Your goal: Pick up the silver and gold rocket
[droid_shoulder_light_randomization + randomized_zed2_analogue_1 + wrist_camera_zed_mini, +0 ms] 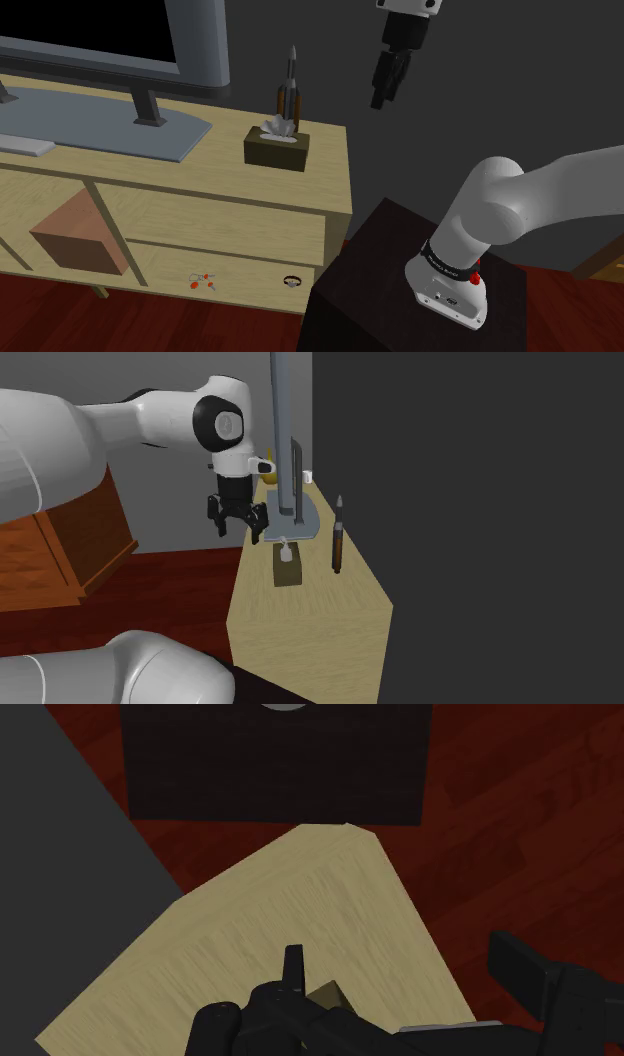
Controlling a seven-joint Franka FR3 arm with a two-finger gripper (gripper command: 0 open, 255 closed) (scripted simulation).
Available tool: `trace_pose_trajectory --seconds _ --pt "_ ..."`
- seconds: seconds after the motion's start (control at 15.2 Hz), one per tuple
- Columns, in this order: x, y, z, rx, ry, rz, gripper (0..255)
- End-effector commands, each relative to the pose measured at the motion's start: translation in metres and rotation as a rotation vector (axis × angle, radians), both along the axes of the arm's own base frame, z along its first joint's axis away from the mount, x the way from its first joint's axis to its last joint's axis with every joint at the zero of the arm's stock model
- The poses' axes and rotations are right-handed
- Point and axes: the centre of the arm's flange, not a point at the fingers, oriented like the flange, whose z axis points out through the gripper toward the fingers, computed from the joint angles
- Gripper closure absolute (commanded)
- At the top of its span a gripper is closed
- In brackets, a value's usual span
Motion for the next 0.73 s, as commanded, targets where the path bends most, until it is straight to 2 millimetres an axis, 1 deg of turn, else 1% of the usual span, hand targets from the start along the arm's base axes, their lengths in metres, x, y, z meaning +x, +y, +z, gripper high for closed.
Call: trace_pose_trajectory --seconds 0.0,0.33,0.66 --pt "0.000 0.000 0.000 0.000 0.000 0.000 0" --pt "0.028 -0.044 -0.029 0.042 -0.124 0.092 0" --pt "0.064 -0.085 -0.057 0.083 -0.247 0.183 0"
